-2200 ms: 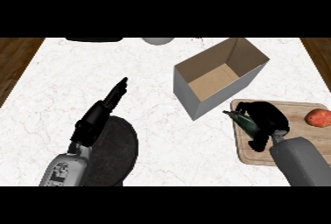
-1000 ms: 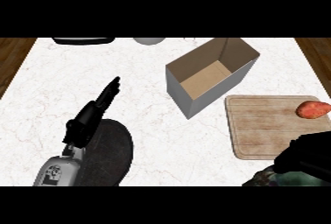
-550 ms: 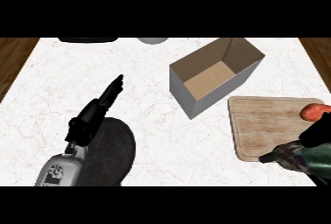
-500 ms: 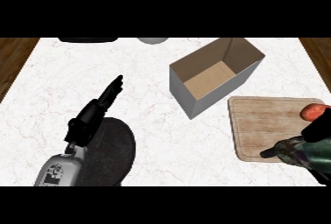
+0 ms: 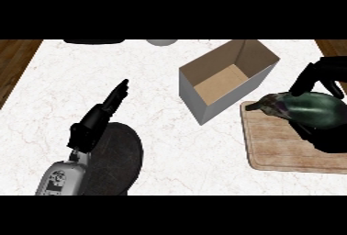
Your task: Pick the eggplant from the cutting board and place it in the cardboard box
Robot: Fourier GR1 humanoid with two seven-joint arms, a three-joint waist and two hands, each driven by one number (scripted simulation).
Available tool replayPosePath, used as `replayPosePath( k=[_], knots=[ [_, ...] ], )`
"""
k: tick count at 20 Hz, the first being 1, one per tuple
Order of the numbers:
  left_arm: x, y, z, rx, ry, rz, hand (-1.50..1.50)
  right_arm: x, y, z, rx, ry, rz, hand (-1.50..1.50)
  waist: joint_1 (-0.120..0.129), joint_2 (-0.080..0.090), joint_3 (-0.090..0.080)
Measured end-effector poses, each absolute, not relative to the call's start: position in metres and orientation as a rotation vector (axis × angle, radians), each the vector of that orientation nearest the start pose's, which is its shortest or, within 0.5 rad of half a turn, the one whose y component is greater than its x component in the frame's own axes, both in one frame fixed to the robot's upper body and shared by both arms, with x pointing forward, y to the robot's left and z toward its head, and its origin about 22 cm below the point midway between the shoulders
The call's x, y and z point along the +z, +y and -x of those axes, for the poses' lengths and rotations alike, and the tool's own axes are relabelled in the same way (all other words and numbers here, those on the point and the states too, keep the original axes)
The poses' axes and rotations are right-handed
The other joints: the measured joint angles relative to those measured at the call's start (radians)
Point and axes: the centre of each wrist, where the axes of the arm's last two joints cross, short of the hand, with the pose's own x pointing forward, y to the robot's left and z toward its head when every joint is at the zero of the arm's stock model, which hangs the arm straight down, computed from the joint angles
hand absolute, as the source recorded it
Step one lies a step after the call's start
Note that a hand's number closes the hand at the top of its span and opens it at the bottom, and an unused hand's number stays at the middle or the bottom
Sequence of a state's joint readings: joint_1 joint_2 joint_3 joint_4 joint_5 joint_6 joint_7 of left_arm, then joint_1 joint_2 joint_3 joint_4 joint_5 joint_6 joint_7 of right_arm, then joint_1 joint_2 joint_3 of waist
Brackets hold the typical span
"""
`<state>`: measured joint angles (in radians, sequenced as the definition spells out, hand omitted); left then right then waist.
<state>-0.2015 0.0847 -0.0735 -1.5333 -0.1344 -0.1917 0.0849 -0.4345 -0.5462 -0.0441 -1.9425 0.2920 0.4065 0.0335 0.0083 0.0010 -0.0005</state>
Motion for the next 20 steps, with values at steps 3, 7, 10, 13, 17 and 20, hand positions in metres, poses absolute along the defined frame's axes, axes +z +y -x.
replayPosePath(
  k=[3,7,10,13,17,20],
  knots=[
    [0.043,0.206,-0.286,-0.457,-1.599,0.046,0.0,0.241,-0.247,-0.282,1.095,-2.019,0.513,1.5,0.0,0.0,0.0],
    [0.042,0.209,-0.289,-0.46,-1.603,0.045,0.0,0.242,-0.236,-0.309,1.083,-2.002,0.544,1.5,0.002,0.0,0.0],
    [0.042,0.205,-0.29,-0.463,-1.602,0.042,0.0,0.231,-0.222,-0.329,1.093,-1.987,0.592,1.5,0.004,0.001,0.0],
    [0.044,0.203,-0.288,-0.461,-1.603,0.038,0.0,0.222,-0.212,-0.347,1.123,-1.973,0.628,1.5,0.005,0.001,0.0],
    [0.04,0.202,-0.282,-0.463,-1.605,0.048,0.0,0.199,-0.205,-0.367,1.165,-1.947,0.663,1.5,0.005,0.001,0.0],
    [0.043,0.203,-0.283,-0.466,-1.604,0.048,0.0,0.179,-0.189,-0.38,1.192,-1.912,0.679,1.5,0.006,0.002,0.0]
  ],
)
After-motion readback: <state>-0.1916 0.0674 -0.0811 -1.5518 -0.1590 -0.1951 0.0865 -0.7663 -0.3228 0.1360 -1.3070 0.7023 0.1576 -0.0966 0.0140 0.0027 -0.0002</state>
